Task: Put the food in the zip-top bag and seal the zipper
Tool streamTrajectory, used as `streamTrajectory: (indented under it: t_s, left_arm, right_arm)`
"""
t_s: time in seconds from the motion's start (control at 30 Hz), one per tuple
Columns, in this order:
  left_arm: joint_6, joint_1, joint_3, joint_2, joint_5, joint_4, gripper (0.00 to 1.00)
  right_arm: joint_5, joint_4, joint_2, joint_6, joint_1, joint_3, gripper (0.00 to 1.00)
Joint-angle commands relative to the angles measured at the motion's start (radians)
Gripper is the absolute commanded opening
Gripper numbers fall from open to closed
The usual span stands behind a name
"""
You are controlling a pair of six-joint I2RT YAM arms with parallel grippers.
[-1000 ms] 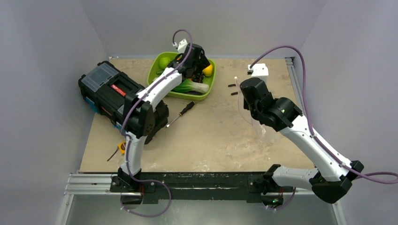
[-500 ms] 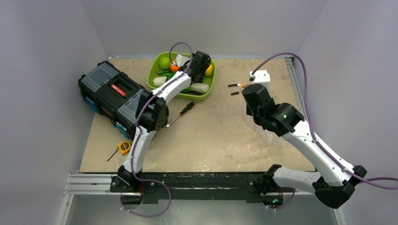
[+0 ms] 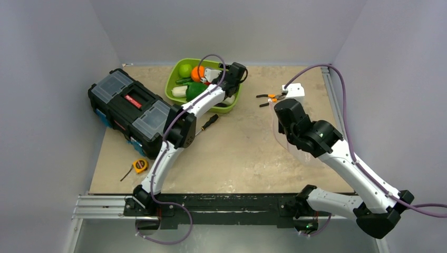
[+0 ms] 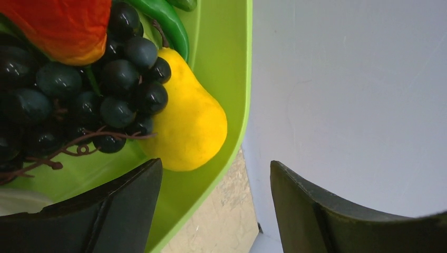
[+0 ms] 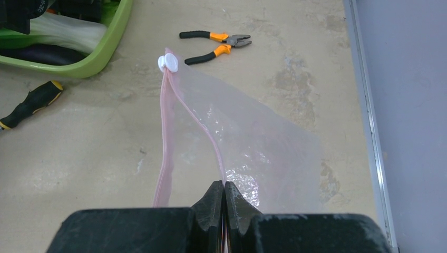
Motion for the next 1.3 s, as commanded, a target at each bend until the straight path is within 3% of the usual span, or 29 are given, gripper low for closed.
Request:
streamTrajectory:
  t_s: [0.0,0.6,0.83,1.27]
  left_arm:
    - [-0.029,0.009,0.058,0.038,-0.089,0.035,0.73]
    - [-0.122,0.017,0.088,0.148,-0.077,0.103,0.63]
    - [-0.08,0.024,0.043,0.105,-0.053,0.104,0.4]
    - [0.163,0.038,-0.331,-0.185,0.046,0.245,0.15]
  right_arm:
    - [0.002,0.022,-0.03,-0.008,-0.008,-0.01,0.0]
    - [0.009,0.02,-0.019,-0.035,-0.03,-0.007,0.0]
    - [0.012,0.02,-0.012,-0.031,-0.035,0.0,0.0]
    - [0.02,0.022,-0.033,0.017,-0.035,0.008,0.0]
